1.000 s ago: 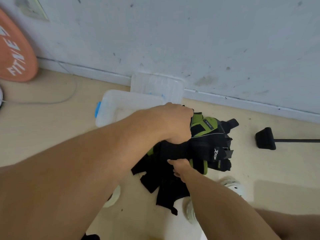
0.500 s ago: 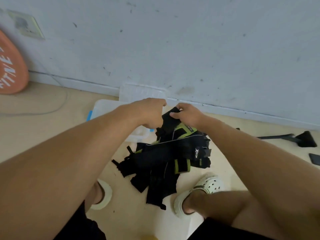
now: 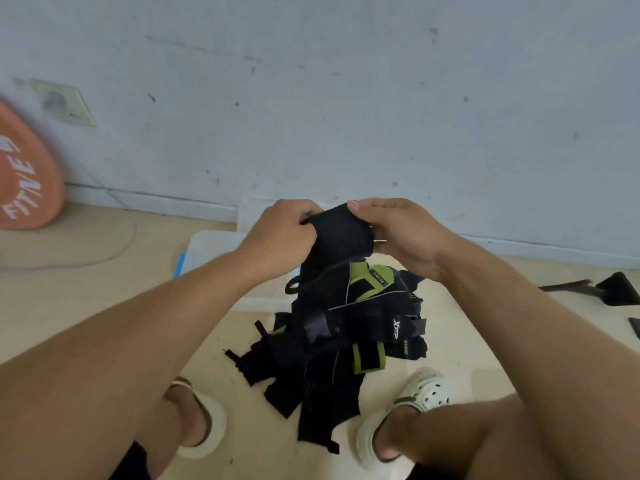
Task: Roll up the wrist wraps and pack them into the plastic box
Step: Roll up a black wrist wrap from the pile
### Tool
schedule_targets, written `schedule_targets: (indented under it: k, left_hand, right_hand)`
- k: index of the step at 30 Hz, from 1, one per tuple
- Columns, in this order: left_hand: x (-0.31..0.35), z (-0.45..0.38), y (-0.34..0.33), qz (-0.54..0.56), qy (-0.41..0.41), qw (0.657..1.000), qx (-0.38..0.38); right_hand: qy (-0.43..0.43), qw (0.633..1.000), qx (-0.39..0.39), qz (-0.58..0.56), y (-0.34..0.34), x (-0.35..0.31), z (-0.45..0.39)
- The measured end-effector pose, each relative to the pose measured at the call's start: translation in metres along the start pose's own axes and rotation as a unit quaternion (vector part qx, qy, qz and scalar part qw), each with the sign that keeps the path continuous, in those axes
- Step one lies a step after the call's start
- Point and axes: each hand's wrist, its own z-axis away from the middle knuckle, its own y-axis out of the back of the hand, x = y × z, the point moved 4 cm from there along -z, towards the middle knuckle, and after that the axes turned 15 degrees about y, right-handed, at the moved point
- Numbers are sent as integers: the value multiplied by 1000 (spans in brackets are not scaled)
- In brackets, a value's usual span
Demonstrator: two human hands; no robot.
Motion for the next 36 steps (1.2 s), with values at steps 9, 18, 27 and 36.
schedule_targets:
  k: [9, 18, 27, 36]
  left_hand:
    - [2, -7, 1, 170, 99, 980, -6]
    - [22, -1, 5, 420, 140, 896, -32]
    - [0, -1, -25, 57, 164, 979, -110]
    - [14, 8, -31, 279, 196, 927, -154]
  right_hand:
    - [1, 996, 2, 84, 18, 24, -15]
    - [-74, 966, -160, 188, 17, 62, -19]
    - [-95, 990, 56, -83, 32, 46, -31]
    - [-108, 989, 97, -41, 43, 50, -30]
